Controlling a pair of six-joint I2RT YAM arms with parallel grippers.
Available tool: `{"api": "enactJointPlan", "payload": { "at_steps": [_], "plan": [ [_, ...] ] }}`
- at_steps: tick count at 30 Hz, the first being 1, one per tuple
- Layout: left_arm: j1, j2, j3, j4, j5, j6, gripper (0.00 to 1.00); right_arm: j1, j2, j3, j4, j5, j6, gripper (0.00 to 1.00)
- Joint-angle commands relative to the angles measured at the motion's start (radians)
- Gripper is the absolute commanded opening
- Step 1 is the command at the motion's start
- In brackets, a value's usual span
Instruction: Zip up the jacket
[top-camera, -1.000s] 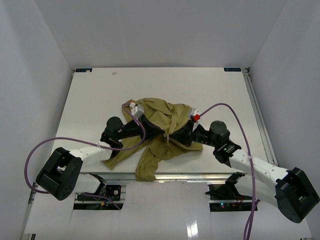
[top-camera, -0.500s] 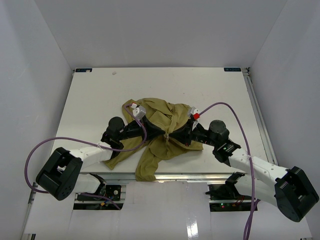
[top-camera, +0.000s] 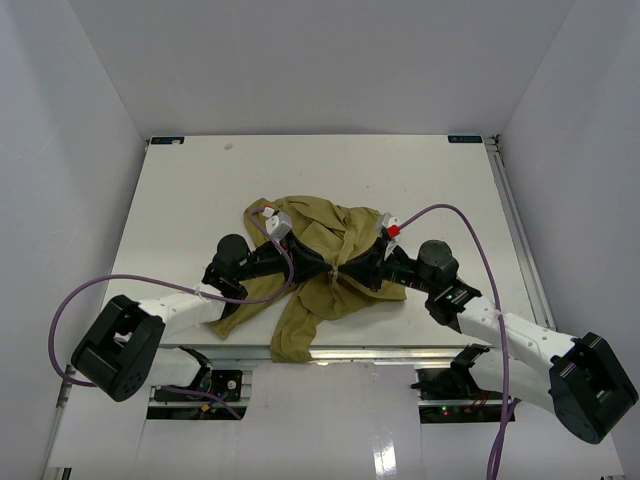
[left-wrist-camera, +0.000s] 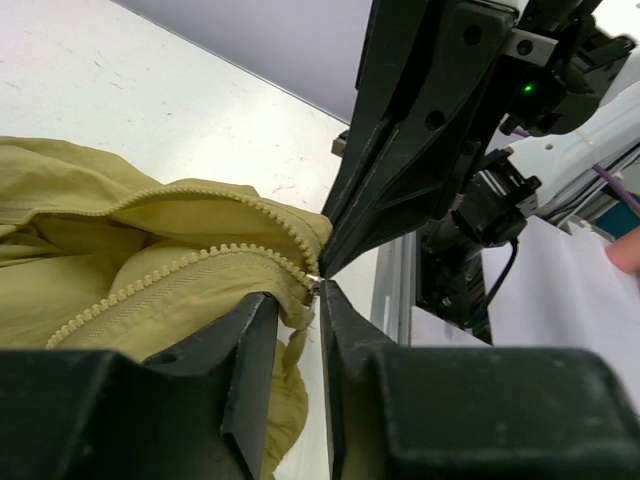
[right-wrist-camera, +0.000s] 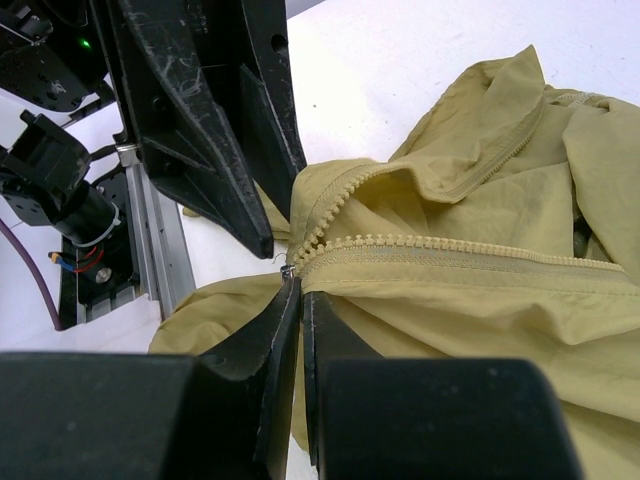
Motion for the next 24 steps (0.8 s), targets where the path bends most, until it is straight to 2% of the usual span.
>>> {"api": "enactJointPlan", "payload": {
  "at_steps": [1, 5, 18, 24],
  "plan": [
    [-0.006, -0.030, -0.005, 0.056, 0.041, -0.017, 0.41, 0.007, -0.001, 0.019, 0.052, 0.011, 0.005, 0.08],
    [-0.006, -0.030, -0.012, 0.079, 0.057, -0.028, 0.46, 0.005, 0.001, 0.016, 0.057, 0.012, 0.007, 0.08],
    [-0.006, 0.024, 0.007, 0.100, 0.116, -0.049, 0.46, 0.005, -0.006, 0.007, 0.070, 0.015, 0.017, 0.08],
    [-0.010, 0.035, 0.020, 0.062, 0.107, -0.028, 0.51, 0.006, -0.013, 0.002, 0.077, 0.016, 0.020, 0.08]
  ]
}}
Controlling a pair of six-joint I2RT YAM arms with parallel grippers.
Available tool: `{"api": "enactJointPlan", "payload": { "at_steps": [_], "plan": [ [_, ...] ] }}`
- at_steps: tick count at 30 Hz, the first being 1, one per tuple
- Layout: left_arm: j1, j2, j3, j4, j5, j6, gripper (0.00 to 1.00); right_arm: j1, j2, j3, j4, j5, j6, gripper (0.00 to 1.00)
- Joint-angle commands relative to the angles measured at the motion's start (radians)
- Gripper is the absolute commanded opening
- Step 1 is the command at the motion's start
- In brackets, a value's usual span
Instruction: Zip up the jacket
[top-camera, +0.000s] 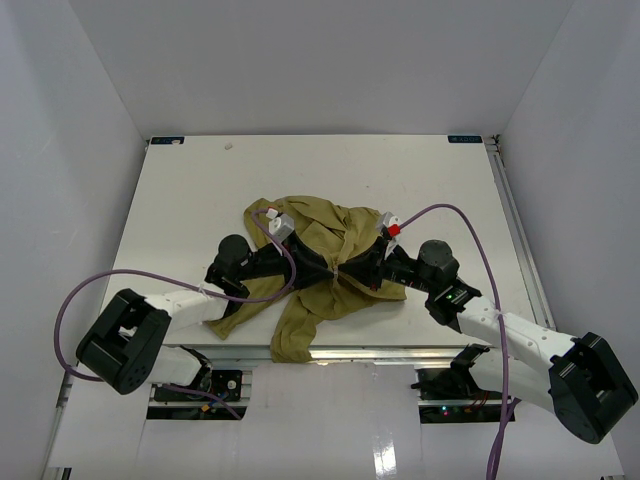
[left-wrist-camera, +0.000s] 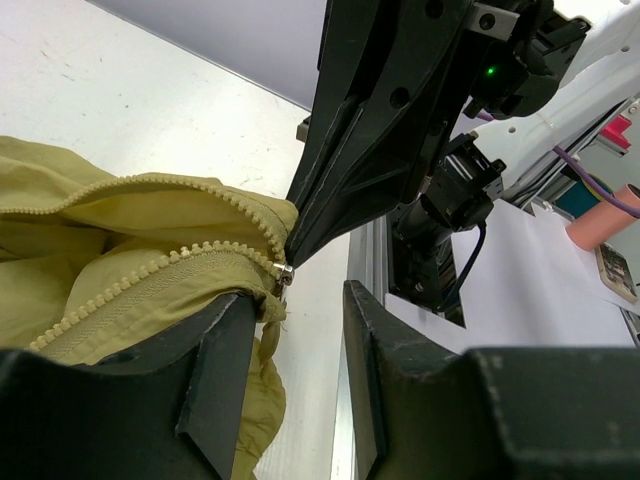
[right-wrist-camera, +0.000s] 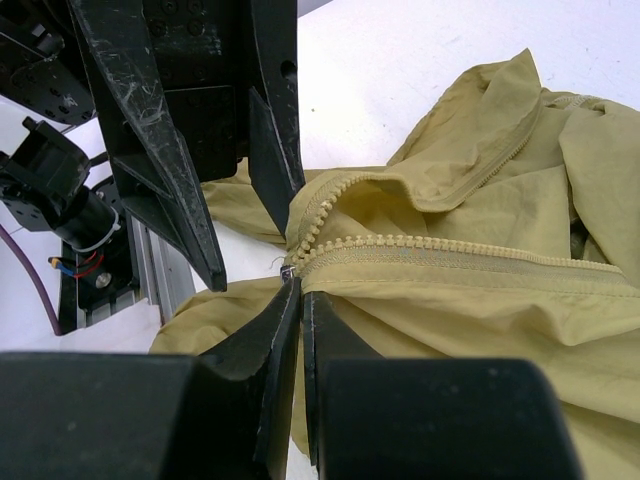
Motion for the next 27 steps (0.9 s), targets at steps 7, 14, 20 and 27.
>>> {"api": "enactJointPlan", "payload": {
  "at_steps": [7, 14, 20, 27],
  "plan": [
    [-0.012, -0.008, 0.019, -0.009, 0.016, 0.022, 0.49, 0.005, -0.013, 0.003, 0.068, 0.007, 0.012, 0.08],
    [-0.015, 0.014, 0.031, -0.006, 0.021, 0.015, 0.31, 0.007, -0.012, 0.006, 0.074, -0.007, 0.021, 0.08],
    [-0.017, 0.032, 0.050, -0.035, 0.020, 0.018, 0.21, 0.005, -0.011, 0.011, 0.074, -0.022, 0.026, 0.08],
    [-0.024, 0.036, 0.065, -0.080, 0.004, 0.041, 0.11, 0.006, -0.007, 0.011, 0.074, -0.033, 0.032, 0.08]
  ]
}}
